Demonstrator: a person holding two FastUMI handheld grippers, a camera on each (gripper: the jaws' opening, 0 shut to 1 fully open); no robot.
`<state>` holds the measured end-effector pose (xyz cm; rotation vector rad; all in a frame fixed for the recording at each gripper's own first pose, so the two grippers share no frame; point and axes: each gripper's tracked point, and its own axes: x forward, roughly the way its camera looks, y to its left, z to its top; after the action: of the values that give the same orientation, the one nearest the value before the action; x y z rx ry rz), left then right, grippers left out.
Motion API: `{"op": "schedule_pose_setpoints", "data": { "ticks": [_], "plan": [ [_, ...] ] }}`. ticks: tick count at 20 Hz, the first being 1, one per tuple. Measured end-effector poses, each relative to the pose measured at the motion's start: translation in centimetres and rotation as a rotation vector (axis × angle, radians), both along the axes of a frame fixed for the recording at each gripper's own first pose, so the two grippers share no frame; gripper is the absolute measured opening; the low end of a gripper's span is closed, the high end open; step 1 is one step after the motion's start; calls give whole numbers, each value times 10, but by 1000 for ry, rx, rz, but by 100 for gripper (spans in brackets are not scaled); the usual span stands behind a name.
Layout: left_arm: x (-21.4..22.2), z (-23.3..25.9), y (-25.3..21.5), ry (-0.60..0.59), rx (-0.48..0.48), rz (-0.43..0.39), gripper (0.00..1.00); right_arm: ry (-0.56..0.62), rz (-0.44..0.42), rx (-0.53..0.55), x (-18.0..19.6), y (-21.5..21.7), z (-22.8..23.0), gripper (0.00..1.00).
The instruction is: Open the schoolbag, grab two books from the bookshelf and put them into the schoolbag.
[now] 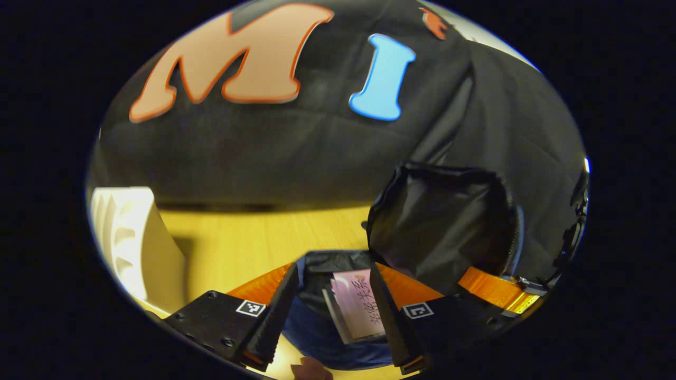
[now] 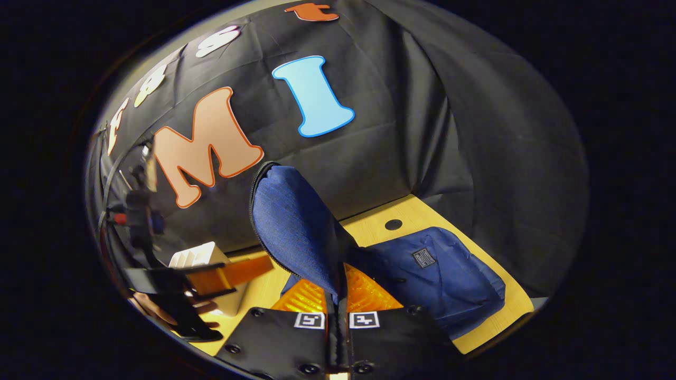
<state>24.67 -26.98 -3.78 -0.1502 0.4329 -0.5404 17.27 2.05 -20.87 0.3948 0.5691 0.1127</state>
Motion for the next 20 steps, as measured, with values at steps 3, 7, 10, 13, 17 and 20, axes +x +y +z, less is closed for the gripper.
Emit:
{"op": "schedule_pose_setpoints", "data": {
  "ticks": [3,7,10,13,17,20],
  "plan": [
    [2,53,24,-161,1,55,79,-5,16,-8,-4,6,-3,3],
    [0,116,76,-295,30,128,87,-16,22,-15,-13,11,-3,4],
    [-8,149,115,-380,45,193,88,-18,44,-42,-18,18,-10,5],
    [-26,169,163,-412,12,269,89,-16,87,-52,-25,32,-13,12],
    [-50,190,227,-424,-30,373,89,-1,136,-69,-36,52,-26,39],
    [-68,199,270,-433,-35,442,89,14,183,-108,-48,69,-41,71]
  ]
}}
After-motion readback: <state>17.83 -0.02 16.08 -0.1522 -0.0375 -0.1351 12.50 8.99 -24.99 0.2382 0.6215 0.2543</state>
